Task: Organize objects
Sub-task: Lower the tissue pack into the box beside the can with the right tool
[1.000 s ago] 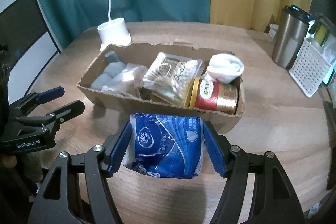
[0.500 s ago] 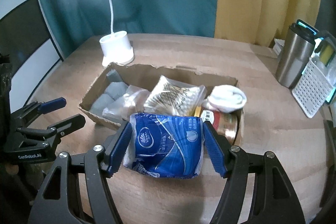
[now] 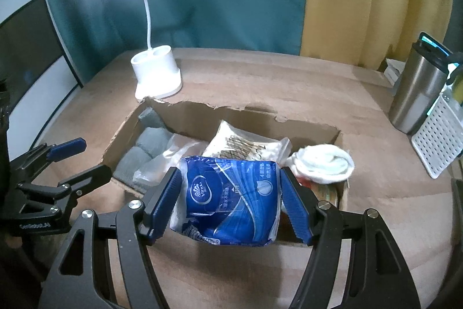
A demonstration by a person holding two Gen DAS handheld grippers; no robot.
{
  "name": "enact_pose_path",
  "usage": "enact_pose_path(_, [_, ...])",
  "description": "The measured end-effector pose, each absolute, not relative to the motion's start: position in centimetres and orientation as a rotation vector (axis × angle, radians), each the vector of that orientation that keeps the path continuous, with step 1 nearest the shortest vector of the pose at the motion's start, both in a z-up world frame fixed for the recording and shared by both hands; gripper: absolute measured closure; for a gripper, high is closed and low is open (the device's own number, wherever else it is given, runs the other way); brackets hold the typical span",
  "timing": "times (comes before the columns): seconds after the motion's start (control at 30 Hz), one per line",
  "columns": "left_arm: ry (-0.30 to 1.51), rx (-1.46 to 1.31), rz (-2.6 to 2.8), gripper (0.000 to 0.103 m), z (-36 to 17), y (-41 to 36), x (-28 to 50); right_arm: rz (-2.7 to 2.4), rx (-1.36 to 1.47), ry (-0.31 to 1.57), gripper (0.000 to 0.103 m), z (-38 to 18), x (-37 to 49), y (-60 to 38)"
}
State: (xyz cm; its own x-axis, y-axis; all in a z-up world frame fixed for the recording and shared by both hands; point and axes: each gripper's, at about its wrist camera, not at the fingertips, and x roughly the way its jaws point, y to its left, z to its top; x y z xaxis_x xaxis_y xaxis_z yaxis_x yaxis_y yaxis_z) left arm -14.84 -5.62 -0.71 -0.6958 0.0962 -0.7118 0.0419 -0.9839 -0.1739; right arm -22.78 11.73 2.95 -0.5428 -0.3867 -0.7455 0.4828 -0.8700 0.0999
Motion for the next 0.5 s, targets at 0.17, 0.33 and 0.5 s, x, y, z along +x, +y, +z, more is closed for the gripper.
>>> enact_pose_path(0.17, [-0.278, -1.234, 2.844, 0.015, -1.2, -5.7, -15.5, -2.371, 1.121, 0.14, 0.031, 2.6, -23.8, 11.6])
enact_pose_path(0.33, [-0.274, -1.254, 2.844, 0.015, -1.5, -5.9, -16.2, -2.37, 1.13, 0.124, 0.031, 2.1, -24.8, 11.3])
enact_pose_path(0.5, [-0.276, -1.278, 2.842, 0.015, -2.0, -6.0, -16.8, -2.353, 1.144, 0.099, 0.03, 1.5, -25.5, 11.2])
